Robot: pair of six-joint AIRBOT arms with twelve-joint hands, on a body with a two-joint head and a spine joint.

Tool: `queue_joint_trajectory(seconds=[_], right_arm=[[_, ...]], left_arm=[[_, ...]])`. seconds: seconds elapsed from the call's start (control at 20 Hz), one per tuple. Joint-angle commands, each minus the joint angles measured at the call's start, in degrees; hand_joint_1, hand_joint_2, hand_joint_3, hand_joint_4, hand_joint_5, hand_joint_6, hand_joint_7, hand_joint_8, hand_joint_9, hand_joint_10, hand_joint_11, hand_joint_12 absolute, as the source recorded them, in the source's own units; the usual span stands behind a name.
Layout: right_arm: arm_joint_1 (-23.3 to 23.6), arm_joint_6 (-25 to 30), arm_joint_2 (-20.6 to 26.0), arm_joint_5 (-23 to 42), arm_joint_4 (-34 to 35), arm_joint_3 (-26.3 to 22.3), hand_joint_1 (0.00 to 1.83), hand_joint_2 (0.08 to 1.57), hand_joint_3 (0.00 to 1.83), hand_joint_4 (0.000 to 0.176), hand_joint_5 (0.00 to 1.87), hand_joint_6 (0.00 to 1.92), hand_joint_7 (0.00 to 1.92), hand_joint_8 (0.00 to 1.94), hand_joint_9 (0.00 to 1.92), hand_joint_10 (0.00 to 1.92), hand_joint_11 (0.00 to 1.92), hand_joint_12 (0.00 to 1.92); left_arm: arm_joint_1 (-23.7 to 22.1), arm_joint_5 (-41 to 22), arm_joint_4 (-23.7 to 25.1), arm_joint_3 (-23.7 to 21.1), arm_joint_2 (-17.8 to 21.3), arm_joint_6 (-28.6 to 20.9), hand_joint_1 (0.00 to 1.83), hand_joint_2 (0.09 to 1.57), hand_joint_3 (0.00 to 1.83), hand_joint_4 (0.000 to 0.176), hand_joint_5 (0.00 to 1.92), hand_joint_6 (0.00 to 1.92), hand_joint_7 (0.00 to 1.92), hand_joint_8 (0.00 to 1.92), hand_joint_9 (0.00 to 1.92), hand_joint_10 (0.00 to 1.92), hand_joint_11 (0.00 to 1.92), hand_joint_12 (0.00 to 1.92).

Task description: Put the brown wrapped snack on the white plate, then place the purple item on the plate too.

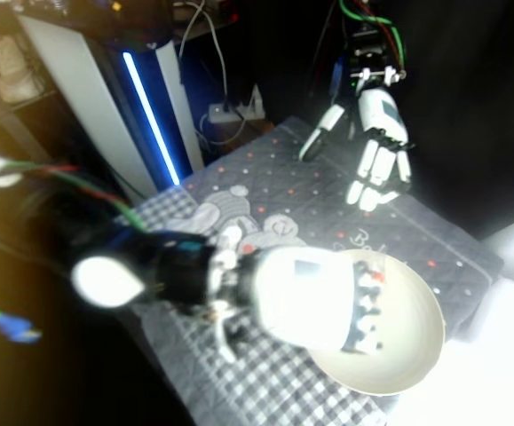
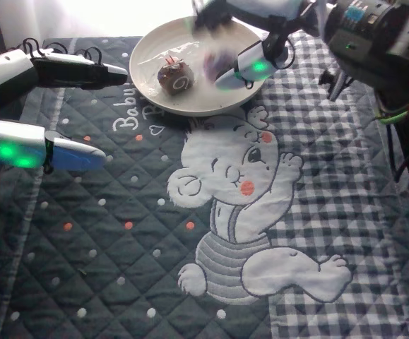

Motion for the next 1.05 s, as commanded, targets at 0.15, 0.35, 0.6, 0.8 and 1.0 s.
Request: queue_joint_trajectory(seconds=[0.15, 0.35, 0.6, 0.8, 1.0], right_arm=[[0.8, 0.1, 5.8, 11.6, 8.2, -4.7, 0.67, 0.71, 0.00, 0.176, 0.00, 0.00, 0.00, 0.00, 0.00, 0.00, 0.14, 0.06], [-0.5, 0.1, 14.5, 20.9, 10.8, -14.3, 0.73, 0.74, 0.01, 0.176, 0.00, 0.00, 0.00, 0.00, 0.00, 0.00, 0.01, 0.01], [-17.1, 0.0, 23.5, 43.3, 24.7, -24.7, 0.68, 0.68, 0.00, 0.176, 0.00, 0.00, 0.00, 0.00, 0.00, 0.00, 0.00, 0.00], [-26.2, -2.7, 27.8, 54.9, 31.3, -32.0, 0.82, 0.69, 0.00, 0.176, 0.00, 0.00, 0.00, 0.00, 0.00, 0.00, 0.00, 0.00], [-33.4, -2.9, 27.8, 64.7, 36.3, -35.8, 0.76, 0.66, 0.00, 0.176, 0.00, 0.00, 0.00, 0.00, 0.01, 0.00, 0.06, 0.03]], left_arm=[[2.4, -12.3, -3.3, -2.4, 2.1, -0.8, 0.78, 0.84, 0.00, 0.045, 0.54, 0.00, 0.55, 0.00, 0.59, 0.03, 0.05, 1.35], [7.4, -19.8, -6.9, -6.2, 6.2, -0.9, 0.80, 0.82, 0.00, 0.000, 0.58, 0.00, 0.60, 0.00, 0.60, 0.00, 0.08, 1.26], [18.2, -35.7, -13.9, -11.2, 9.1, -2.7, 0.81, 0.86, 0.01, 0.037, 0.54, 0.00, 0.60, 0.00, 0.61, 0.00, 0.15, 1.13], [21.9, -44.5, -16.6, -13.4, 9.8, -3.3, 0.93, 0.87, 0.00, 0.000, 0.56, 0.00, 0.58, 0.00, 0.59, 0.00, 0.15, 1.05], [23.2, -50.7, -17.7, -13.4, 8.0, -7.6, 0.72, 0.90, 0.01, 0.025, 0.17, 0.00, 0.36, 0.00, 0.47, 0.00, 0.02, 1.15]])
